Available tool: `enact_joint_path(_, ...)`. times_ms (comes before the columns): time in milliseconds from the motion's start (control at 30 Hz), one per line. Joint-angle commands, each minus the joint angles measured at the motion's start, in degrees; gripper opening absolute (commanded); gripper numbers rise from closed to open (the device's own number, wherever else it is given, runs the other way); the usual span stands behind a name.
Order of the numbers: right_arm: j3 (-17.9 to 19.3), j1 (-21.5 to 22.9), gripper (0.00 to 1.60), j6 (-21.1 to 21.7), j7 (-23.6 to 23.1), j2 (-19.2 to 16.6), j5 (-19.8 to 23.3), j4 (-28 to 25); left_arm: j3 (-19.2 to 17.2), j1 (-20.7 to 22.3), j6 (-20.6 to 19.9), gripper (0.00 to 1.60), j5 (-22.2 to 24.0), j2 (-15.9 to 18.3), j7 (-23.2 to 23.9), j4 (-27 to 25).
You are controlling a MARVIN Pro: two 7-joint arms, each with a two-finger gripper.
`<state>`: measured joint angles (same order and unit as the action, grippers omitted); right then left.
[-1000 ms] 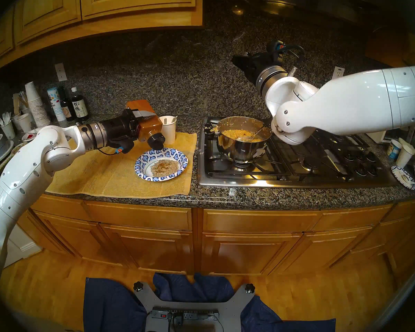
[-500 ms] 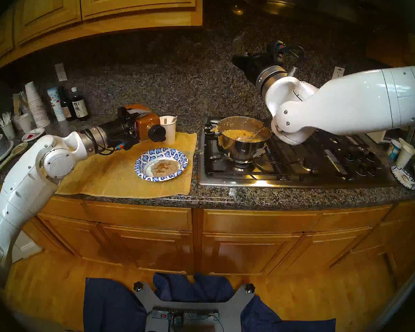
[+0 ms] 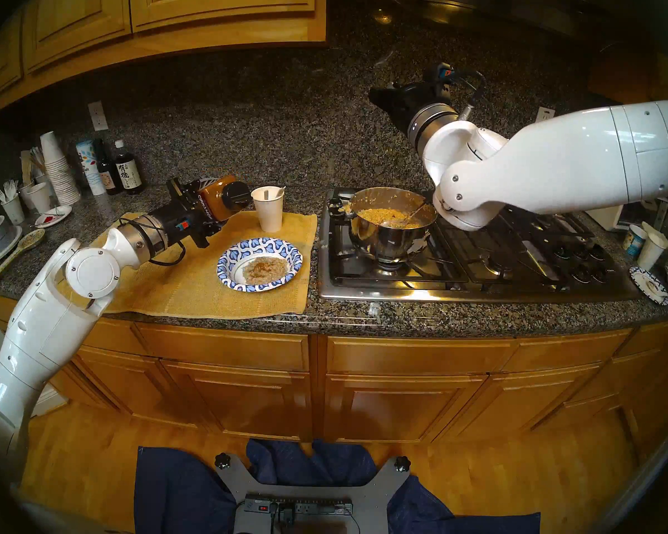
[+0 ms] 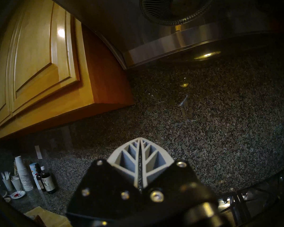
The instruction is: Scoop oatmeal into bowl, add cinnamon, and put a spoon inside bowl
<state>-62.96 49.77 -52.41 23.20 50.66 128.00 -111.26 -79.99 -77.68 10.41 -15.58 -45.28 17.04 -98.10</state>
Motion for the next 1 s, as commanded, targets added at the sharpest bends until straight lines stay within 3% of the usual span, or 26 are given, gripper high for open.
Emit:
enact_joint_path(0,1.5,1.7,0.00,-0.3,0.0,0.2,0.1,1.2,-4.5,-0.2,-2.2,0.00,8.6,-2.4,-0.3,-2.4)
enact_joint_path(267,1.4,1.7,0.00,-0.4,0.0,0.5,0.3,1.2,-6.8,0.8,-5.0,0.00,16.9,-4.7,1.0,-0.7)
enact_joint_path(600,1.3,1.7,0.00,-0.5,0.0,0.8,0.5,1.2,-11.2,1.5,-9.6,0.00,31.3,-6.8,6.6,2.9)
enact_joint_path(800,1.3,1.7,0.00,-0.6,0.0,0.8,0.6,1.2,-12.5,3.2,-11.4,0.00,36.7,-7.7,10.0,6.7)
enact_joint_path(967,1.2,1.8,0.00,-0.6,0.0,0.7,0.7,1.2,-12.6,4.3,-12.1,0.00,38.5,-8.3,11.6,9.5)
